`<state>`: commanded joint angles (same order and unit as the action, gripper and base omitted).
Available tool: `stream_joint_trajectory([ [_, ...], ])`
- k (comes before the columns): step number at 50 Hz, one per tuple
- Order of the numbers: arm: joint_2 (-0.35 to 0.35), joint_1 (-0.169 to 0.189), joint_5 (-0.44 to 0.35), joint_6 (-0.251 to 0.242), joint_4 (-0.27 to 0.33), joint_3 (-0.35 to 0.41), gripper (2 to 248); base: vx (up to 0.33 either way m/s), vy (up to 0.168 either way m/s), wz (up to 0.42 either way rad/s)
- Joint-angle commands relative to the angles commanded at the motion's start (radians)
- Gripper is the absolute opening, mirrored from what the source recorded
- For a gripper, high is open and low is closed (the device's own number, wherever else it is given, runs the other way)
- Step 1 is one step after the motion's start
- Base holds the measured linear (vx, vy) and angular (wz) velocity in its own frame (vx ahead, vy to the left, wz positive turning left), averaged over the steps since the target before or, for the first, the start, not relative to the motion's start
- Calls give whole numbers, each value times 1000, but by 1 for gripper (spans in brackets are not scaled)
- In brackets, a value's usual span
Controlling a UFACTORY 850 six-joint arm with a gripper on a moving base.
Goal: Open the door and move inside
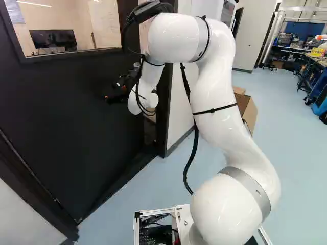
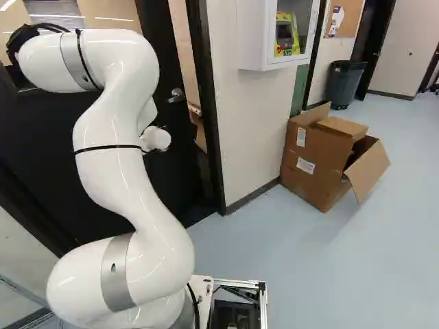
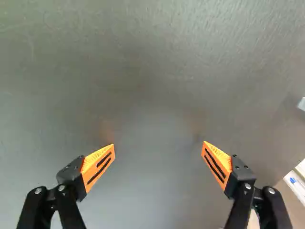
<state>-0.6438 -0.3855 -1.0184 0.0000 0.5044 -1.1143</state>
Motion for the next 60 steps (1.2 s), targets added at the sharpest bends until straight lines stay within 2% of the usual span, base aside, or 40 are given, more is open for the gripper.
stream_joint_trajectory([
  [26,-74,-16,0,0,0,-104,247,0,0,0],
  [60,-197,-28,0,0,0,-280,247,0,0,0],
])
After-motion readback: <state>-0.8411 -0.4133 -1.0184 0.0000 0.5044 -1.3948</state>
